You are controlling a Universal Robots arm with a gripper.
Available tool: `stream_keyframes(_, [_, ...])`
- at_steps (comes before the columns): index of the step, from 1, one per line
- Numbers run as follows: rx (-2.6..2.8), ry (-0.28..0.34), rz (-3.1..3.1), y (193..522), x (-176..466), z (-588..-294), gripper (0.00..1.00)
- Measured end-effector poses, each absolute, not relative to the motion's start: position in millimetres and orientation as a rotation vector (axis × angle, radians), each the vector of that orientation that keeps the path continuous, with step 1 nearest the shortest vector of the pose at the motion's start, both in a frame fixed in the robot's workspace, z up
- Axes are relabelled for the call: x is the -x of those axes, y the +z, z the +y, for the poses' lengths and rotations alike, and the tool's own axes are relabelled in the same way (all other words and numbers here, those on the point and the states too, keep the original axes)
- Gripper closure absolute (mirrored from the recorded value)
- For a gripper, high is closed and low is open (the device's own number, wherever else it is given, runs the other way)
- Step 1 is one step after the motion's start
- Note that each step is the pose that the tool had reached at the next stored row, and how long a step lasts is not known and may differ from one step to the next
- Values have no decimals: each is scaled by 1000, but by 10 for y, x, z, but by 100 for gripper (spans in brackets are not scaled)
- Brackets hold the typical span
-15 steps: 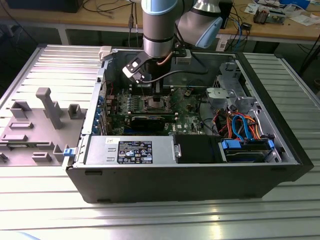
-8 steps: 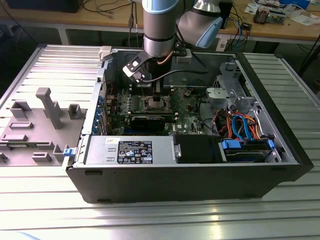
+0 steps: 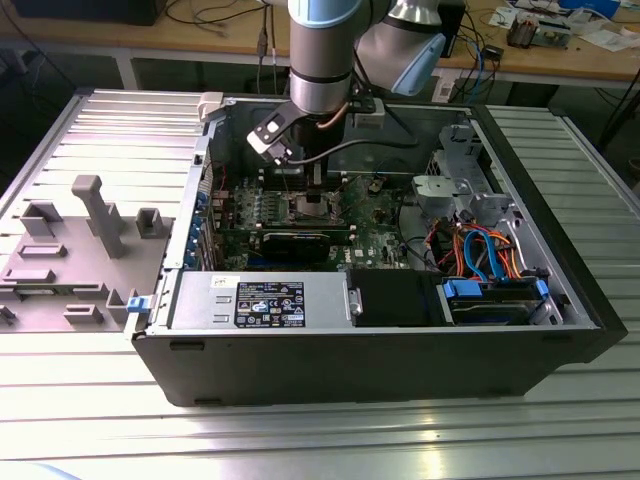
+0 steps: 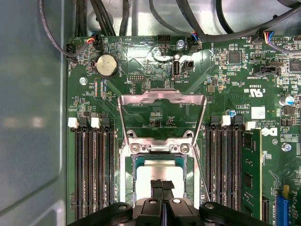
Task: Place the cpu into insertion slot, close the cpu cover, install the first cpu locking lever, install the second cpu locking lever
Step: 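Close the cpu cover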
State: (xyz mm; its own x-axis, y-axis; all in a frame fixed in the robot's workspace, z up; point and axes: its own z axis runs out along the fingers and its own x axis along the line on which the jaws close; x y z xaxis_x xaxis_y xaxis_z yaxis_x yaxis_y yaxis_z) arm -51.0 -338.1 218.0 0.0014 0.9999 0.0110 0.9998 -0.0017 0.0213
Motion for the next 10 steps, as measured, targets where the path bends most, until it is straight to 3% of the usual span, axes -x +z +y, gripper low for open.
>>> stream_keyframes(10, [-2218, 36, 2215, 2304, 510, -3381, 89])
